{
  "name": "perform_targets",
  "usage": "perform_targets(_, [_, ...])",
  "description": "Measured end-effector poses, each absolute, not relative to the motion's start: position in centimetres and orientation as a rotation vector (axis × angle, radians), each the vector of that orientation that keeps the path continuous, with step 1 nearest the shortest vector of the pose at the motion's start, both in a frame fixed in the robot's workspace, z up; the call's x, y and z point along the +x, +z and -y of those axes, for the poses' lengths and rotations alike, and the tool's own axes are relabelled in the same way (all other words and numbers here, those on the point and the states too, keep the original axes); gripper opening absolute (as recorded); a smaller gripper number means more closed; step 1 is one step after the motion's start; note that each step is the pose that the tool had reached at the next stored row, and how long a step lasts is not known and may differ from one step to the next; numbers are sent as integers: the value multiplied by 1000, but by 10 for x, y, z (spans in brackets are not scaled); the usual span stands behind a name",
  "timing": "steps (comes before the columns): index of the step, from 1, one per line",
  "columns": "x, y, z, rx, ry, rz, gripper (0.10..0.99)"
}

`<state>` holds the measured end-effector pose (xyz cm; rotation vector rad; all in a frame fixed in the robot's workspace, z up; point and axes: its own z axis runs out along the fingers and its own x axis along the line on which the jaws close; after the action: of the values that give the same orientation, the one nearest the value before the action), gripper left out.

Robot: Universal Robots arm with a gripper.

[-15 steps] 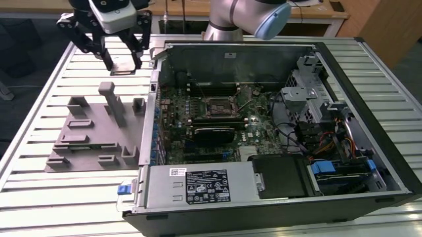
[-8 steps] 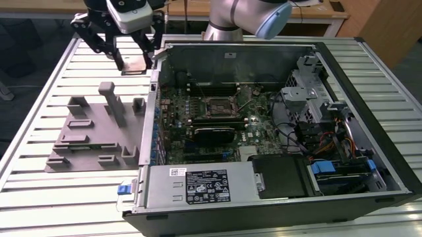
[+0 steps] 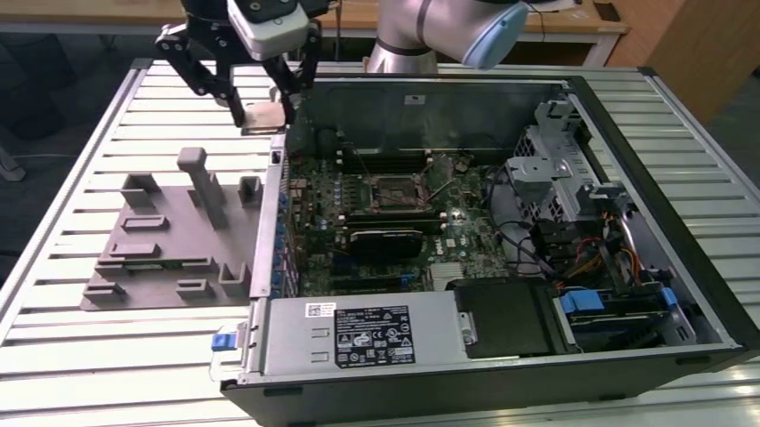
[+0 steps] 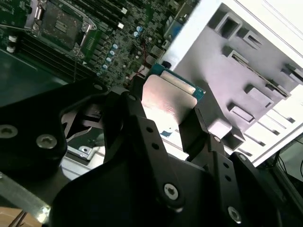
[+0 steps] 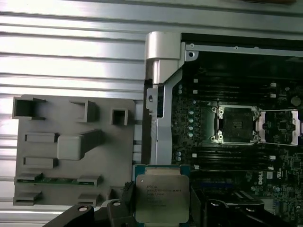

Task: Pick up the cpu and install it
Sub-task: 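Pick up the cpu and move it towards the insertion slot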

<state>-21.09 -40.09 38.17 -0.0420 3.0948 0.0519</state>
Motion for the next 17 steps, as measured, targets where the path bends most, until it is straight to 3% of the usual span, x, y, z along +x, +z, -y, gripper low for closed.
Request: perform_targets(17, [-174,377,401,-42,52,-3095,545])
